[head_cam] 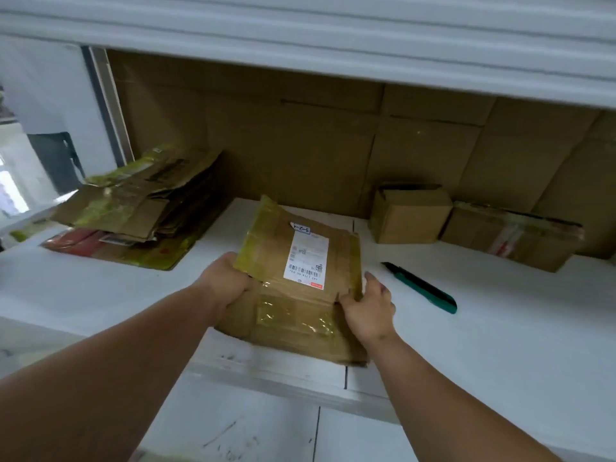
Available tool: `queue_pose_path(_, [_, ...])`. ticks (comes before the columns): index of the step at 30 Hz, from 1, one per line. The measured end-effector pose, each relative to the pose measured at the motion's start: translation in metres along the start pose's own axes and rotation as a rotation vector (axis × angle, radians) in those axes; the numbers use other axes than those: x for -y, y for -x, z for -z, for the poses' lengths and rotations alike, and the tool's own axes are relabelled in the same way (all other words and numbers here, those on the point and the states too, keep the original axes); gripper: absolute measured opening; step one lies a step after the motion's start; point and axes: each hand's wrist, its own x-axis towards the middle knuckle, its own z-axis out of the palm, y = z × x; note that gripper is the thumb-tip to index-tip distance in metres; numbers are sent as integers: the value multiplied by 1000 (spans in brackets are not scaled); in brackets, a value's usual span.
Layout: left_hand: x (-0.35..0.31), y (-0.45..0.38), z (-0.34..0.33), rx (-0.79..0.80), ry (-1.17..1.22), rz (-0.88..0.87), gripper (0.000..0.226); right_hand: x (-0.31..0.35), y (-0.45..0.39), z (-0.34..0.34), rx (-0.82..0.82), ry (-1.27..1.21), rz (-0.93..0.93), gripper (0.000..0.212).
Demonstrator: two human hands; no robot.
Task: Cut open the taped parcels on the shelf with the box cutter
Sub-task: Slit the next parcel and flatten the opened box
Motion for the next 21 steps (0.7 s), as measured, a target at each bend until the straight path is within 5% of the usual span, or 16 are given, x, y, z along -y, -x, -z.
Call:
queue_pose_path(3, [0, -10, 31, 34, 80, -61, 25, 15, 4, -4, 51, -324, -158, 78])
queue_pose_path(10, [17, -24, 102, 36, 104, -120, 30, 61, 22, -32, 285, -807, -272, 42])
queue_pose_path(21, [41, -42, 171, -64, 122, -110, 22, 110, 29, -85, 501, -802, -199, 27])
